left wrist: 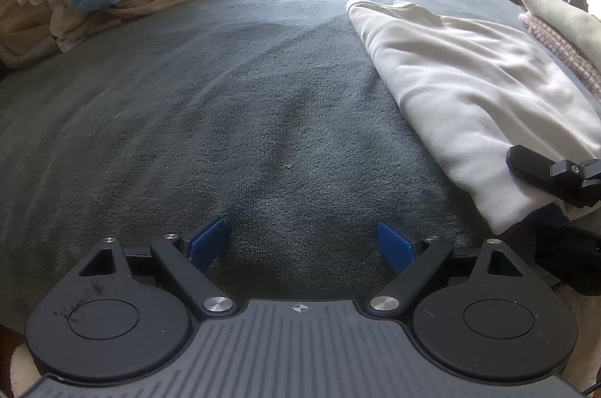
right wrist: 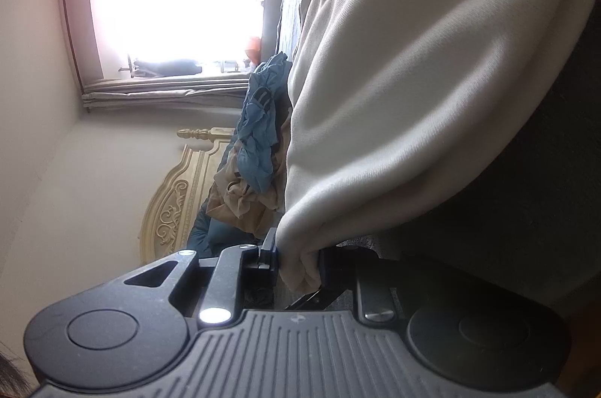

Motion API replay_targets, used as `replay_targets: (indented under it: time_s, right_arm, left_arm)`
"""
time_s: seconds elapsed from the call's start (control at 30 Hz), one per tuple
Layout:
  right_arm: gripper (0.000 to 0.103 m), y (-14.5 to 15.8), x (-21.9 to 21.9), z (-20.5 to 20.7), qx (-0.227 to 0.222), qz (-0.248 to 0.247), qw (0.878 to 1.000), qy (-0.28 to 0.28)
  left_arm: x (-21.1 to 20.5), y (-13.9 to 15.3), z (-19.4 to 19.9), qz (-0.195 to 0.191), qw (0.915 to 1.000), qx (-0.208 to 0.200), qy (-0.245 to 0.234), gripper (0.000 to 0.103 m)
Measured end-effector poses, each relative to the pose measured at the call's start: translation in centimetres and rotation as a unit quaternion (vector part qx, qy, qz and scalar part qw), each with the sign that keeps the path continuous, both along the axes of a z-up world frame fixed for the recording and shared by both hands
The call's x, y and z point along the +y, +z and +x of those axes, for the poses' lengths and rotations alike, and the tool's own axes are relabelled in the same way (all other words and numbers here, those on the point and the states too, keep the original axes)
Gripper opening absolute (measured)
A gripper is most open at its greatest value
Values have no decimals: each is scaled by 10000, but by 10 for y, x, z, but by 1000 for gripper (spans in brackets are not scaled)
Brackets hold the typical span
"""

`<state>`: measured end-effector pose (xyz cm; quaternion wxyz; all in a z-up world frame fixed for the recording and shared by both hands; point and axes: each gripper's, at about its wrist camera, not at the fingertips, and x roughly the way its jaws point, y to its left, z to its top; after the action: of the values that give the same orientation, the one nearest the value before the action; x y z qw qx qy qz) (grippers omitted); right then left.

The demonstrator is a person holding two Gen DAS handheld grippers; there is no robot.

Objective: Fold clothes
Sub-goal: 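Slide the right gripper under the edge of the folded cream sweatshirt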

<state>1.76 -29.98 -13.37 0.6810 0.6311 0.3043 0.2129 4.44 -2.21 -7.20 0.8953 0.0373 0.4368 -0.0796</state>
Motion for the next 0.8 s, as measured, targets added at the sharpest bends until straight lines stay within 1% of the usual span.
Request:
replay_targets:
  time_s: [0.43,0.8]
  right_arm:
    - [22,-9,-8,-12,48,10,10000,-9]
    - [22,-12,-11,-13,43,89,10000,-16]
  left_arm:
    - [1,0,-1,29,10000,-6,-16,88]
    - [1,0,0,100,9999,0,-16,88]
